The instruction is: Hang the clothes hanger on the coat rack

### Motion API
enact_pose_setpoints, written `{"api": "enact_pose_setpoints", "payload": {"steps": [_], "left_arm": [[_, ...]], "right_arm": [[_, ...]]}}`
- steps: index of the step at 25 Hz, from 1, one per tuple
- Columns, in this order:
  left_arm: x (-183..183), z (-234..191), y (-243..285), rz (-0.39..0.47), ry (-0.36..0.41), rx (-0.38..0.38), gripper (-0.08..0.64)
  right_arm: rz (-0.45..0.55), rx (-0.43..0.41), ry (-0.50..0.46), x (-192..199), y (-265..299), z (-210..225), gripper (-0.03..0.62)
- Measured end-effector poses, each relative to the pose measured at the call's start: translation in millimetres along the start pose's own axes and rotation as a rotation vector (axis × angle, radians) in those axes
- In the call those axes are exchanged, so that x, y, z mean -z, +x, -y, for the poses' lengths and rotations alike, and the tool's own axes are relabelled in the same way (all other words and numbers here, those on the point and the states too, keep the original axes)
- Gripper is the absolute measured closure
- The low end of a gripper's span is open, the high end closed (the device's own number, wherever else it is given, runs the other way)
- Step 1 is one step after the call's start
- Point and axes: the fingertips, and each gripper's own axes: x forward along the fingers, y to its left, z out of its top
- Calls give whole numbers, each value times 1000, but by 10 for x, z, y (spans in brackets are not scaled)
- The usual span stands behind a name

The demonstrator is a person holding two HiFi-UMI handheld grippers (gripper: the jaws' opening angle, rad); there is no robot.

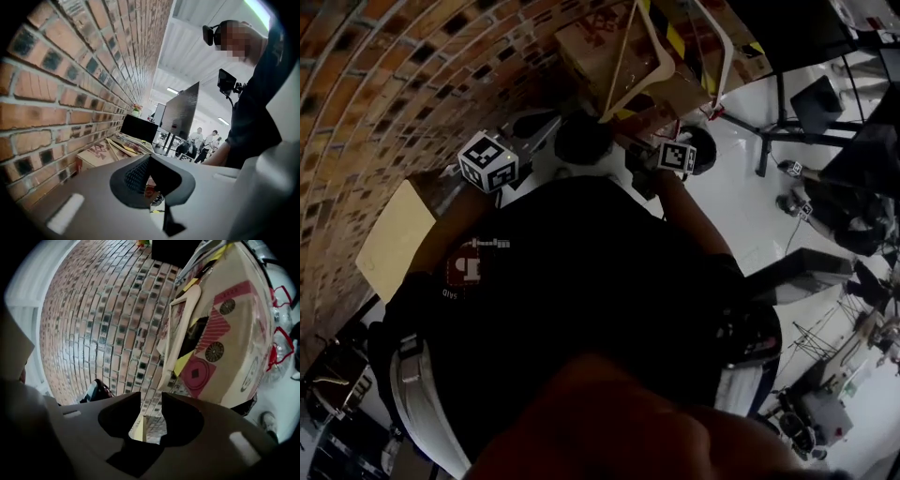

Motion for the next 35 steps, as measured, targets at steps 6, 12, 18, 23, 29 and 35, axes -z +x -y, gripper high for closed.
{"api": "enact_pose_setpoints", "payload": {"steps": [6, 12, 18, 23, 29, 35], "left_arm": [[163, -120, -1, -67, 1, 107, 568], [193, -230, -220, -93, -5, 124, 568], [233, -313, -321, -110, -12, 128, 568], [254, -342, -379, -113, -8, 135, 568], [294, -387, -443, -124, -12, 127, 568], [283, -438, -488, -116, 8, 119, 568]], "right_arm": [[176, -36, -52, -191, 212, -15, 439], [238, -23, 83, -68, 286, 82, 433], [297, -54, 182, -61, 374, 60, 408], [322, -23, 192, -86, 440, 166, 393], [347, -19, 228, -114, 491, 190, 359], [486, -49, 256, -464, 556, 254, 347]]}}
